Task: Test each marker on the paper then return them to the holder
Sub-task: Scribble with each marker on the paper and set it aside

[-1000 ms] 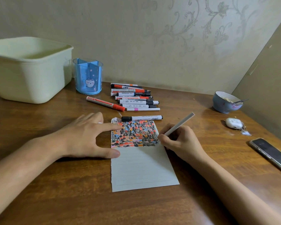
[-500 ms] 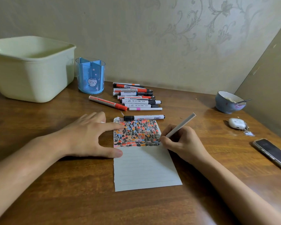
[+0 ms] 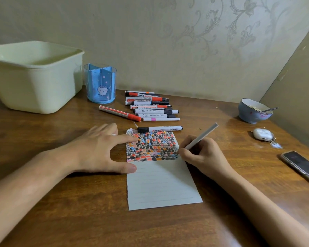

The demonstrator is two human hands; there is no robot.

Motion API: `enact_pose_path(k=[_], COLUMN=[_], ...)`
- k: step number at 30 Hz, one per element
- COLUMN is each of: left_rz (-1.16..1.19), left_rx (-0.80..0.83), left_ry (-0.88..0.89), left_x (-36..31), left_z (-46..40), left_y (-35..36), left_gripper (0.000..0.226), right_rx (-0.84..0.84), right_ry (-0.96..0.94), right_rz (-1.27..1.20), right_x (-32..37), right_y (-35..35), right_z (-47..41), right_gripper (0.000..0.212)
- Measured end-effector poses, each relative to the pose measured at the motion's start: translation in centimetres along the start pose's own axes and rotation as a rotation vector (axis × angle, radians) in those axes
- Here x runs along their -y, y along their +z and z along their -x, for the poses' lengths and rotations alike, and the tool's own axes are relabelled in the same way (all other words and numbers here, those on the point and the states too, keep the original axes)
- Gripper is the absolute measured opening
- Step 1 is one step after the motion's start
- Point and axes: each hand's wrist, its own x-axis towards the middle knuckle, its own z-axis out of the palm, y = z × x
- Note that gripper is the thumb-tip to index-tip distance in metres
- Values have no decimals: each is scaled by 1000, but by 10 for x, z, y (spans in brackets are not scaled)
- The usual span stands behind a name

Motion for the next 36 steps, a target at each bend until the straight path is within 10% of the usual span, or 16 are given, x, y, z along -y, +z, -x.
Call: enact_pose_path(k=[26,36], left_rz=[60,460], left_rx=[-26,-375], left_ry=[-77,-137], left_x=[-10,-7], left_z=[3,2], left_y=[-5,-4], left_gripper=[100,26], right_rx=[78,103], right_ry=[27,82], right_rz=[-296,-590], right_x=[61,57], right_y=[15,33], right_z=[-42,-51], right_gripper=[8,20])
